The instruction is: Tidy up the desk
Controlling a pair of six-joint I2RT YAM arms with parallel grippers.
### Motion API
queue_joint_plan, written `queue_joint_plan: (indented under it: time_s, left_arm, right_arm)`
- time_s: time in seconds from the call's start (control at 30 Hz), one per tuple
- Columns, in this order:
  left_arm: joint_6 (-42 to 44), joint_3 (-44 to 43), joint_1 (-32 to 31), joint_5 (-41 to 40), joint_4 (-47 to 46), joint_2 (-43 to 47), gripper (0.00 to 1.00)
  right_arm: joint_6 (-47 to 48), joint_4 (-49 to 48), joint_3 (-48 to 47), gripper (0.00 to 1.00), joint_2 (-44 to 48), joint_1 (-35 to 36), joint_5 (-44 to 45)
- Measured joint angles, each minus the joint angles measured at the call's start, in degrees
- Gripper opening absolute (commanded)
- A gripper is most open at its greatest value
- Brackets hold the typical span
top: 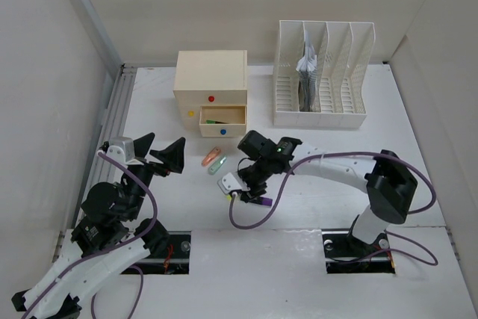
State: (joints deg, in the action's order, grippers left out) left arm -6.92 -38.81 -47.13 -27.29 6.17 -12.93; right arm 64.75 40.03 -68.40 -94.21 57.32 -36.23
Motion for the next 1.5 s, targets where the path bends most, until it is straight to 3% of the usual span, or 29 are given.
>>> queue_joint_plan:
  time_s: [0.23, 0.47, 1.17, 1.5]
  left_arm:
    - [0.0, 0.0, 0.0, 0.0, 0.0, 0.0, 0.94]
    - [0.0, 0.0, 0.0, 0.0, 0.0, 0.4, 0.94]
    - [0.0, 0.0, 0.0, 0.0, -0.3, 0.9, 0.94]
    - [0.0, 0.1, 0.0, 0.0, -0.3, 0.9, 0.94]
  right_arm:
    - [-5.7, -7.1, -0.8, 0.52, -5.1, 0.0, 5.0]
    - [-8.2, -8.0, -2.5, 0.51, -12.1, -0.2, 8.3]
    - [-10.7, -9.2, -6.9, 0.51, -16.8, -0.2, 11.2]
    - [-11.3, -9.4, -6.9, 0.20, -16.8, -0.2, 11.7]
